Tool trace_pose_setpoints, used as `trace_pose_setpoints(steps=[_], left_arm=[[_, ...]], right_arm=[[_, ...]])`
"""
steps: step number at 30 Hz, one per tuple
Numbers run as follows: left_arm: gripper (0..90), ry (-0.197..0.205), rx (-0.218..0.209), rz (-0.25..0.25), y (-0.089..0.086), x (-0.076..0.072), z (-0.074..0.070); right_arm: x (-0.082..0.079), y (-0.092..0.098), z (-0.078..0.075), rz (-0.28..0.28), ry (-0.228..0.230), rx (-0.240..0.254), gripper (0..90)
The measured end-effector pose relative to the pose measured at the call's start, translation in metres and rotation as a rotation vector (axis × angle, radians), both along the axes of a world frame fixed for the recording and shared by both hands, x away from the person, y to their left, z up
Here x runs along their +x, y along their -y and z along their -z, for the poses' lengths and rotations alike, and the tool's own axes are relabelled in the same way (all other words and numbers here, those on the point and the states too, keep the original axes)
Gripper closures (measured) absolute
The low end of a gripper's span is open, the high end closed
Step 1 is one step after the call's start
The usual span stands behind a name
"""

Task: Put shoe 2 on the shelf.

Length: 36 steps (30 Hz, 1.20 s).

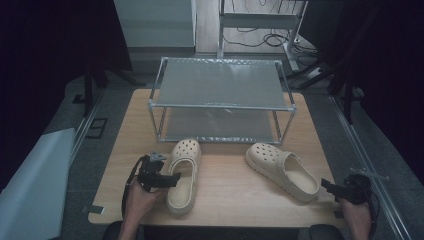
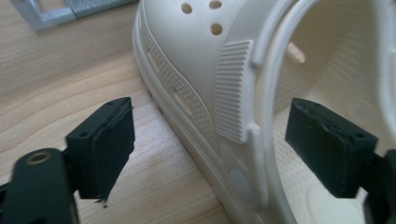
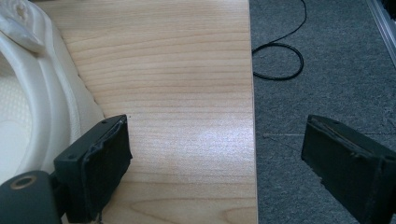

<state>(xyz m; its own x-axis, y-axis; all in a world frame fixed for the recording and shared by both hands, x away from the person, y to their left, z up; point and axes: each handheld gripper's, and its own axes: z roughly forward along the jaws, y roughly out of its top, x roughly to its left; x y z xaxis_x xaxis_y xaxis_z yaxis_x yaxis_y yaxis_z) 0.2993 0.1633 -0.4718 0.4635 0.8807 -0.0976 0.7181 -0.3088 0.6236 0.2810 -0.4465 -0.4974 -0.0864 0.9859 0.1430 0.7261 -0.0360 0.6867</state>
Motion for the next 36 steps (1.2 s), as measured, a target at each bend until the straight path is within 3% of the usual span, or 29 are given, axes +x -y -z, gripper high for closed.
trace_pose_setpoints(steps=[8,14,19,24,27,32,36], left_arm=[[36.4,-0.023,0.018,-0.013,0.009,0.012,-0.001],[54.9,-0.023,0.064,-0.038,0.014,0.013,-0.003],[63.4,-0.053,-0.008,-0.066,0.004,0.015,-0.002],[71.7,-0.055,-0.023,-0.077,-0.007,0.016,-0.002],[72.3,-0.081,-0.086,-0.083,-0.018,0.018,-0.001],[74.0,-0.128,-0.154,-0.080,-0.029,0.021,-0.001],[74.7,-0.180,-0.249,-0.077,-0.036,0.024,0.000]], right_arm=[[0.000,0.000,0.000,0.001,-0.005,0.002,8.4],[0.000,0.001,0.001,0.005,-0.010,0.004,8.7],[0.000,0.000,0.001,0.002,-0.006,0.012,8.7],[0.000,0.000,0.000,0.003,-0.006,0.013,8.9],[0.000,0.000,0.000,0.008,-0.003,0.020,9.2],[0.000,0.001,0.001,0.005,-0.003,0.019,9.9],[0.000,0.001,0.001,0.004,-0.004,0.020,10.3]])
